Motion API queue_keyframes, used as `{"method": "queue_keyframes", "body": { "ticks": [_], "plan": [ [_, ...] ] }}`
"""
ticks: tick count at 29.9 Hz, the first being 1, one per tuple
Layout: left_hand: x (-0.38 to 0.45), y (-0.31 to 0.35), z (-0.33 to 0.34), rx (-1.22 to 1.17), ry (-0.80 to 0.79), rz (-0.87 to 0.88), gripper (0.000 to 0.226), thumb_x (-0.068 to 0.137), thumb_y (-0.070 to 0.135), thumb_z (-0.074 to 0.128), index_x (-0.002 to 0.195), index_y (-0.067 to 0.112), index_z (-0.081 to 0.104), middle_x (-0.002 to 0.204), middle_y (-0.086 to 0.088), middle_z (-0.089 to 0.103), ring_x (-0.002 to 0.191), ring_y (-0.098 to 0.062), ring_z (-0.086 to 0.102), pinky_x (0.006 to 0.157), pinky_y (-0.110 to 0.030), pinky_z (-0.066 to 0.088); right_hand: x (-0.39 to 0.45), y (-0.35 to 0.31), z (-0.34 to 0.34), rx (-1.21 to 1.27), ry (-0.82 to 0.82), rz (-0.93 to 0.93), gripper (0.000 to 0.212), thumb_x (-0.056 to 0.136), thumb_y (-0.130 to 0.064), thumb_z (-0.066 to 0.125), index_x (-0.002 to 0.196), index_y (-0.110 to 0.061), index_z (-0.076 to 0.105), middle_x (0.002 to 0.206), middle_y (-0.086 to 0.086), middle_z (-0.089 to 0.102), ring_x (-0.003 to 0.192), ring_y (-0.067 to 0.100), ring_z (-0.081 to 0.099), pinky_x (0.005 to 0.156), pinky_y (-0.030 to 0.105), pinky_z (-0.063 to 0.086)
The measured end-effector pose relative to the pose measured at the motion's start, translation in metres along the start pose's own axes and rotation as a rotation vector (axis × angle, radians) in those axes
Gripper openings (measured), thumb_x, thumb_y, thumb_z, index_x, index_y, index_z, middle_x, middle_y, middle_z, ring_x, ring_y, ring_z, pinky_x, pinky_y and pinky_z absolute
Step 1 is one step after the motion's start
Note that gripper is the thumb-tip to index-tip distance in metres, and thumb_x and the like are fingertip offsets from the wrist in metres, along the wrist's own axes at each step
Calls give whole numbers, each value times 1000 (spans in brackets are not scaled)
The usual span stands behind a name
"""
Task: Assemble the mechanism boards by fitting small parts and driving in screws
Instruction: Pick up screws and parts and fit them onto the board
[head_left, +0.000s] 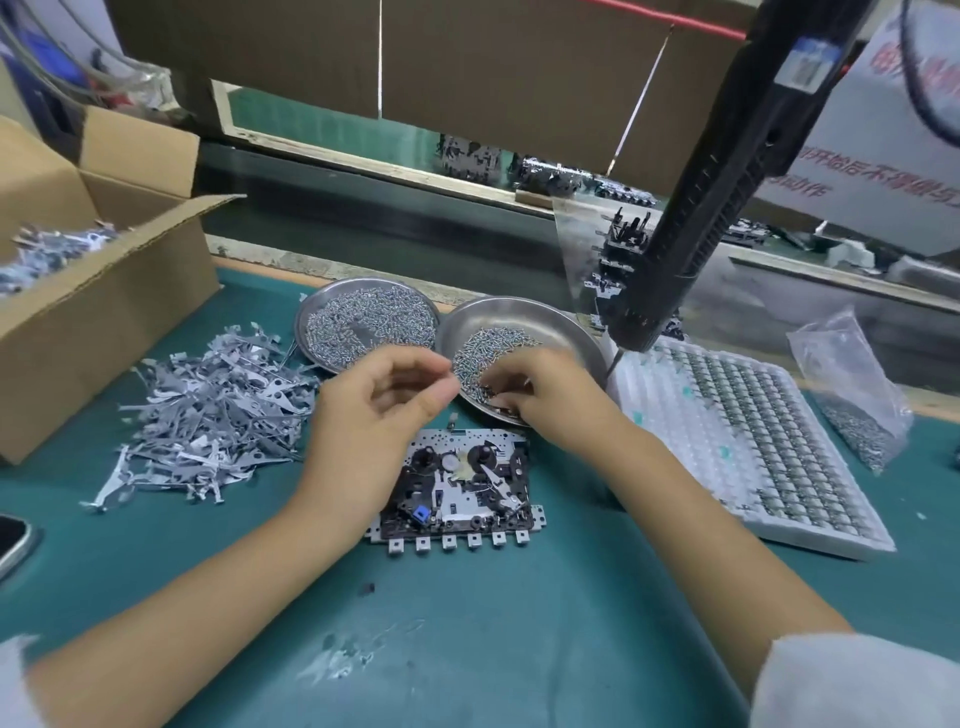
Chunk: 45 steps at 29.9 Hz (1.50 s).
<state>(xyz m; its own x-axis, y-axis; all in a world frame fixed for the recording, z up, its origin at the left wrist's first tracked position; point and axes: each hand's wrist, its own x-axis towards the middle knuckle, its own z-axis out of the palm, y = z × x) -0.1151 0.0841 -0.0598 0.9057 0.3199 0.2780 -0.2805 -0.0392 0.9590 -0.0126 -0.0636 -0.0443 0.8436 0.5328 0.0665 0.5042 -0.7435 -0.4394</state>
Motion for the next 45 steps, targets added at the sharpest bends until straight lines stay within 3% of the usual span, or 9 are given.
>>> {"method": "queue_keyframes", "body": {
  "ticks": [4,8,12,16,22,29,33,39,45],
  "plan": [
    [-2,1,2,-12,-19,-1,18,78,5,71,84,21,69,81,13,72,77,1,66,71,-10,49,-2,2,0,-8,28,-2,20,85,1,66,104,-3,71,101,11,70,94,20,62,81,15,40],
    [-4,1,4,-26,-40,-14,18,75,3,72,84,19,70,78,11,72,75,-1,66,72,-12,50,-7,1,1,131,151,28,19,84,1,66,101,-6,72,93,6,68,78,11,54,67,6,36],
    [-6,2,4,-26,-45,-3,23,69,4,76,87,17,69,81,7,73,76,-4,68,72,-12,50,-14,4,-5,395,324,114,18,81,-1,71,97,-10,72,78,-1,65,69,6,58,72,15,47],
    [-9,2,6,-8,-58,6,24,66,13,77,87,19,69,82,7,73,78,-7,69,72,-13,51,-27,4,-7,575,332,160,18,80,1,71,91,-12,72,75,2,66,71,11,62,75,24,54],
    [-12,2,8,6,-95,20,24,67,11,78,88,17,69,81,4,73,76,-8,69,67,-13,51,-56,-6,-10,950,311,162,29,69,8,76,82,-16,72,71,0,70,68,10,66,68,18,53],
    [-21,1,11,17,-133,43,25,64,28,78,88,27,71,83,3,74,78,-16,70,67,-35,59,-83,-13,2,1262,261,182,34,50,-21,82,83,-15,74,78,7,73,72,13,68,68,17,52],
    [-24,1,14,78,-138,99,27,64,33,78,90,31,69,82,8,74,80,-11,71,73,-41,58,-86,-18,9,1286,230,163,33,50,-24,81,82,-16,74,77,7,73,71,14,69,67,18,52],
    [-26,-1,16,109,-140,174,24,65,26,78,87,29,69,82,11,74,82,-9,71,81,-29,55,-89,-17,5,1378,192,255,41,56,-17,78,92,-4,63,68,14,71,53,17,64,53,20,51],
    [-28,3,16,157,-137,215,27,67,19,77,89,30,68,80,16,73,79,-6,71,65,-38,55,-92,-22,5,1317,238,258,34,58,-18,76,89,-8,66,66,13,71,53,16,64,53,20,51]
  ]
}}
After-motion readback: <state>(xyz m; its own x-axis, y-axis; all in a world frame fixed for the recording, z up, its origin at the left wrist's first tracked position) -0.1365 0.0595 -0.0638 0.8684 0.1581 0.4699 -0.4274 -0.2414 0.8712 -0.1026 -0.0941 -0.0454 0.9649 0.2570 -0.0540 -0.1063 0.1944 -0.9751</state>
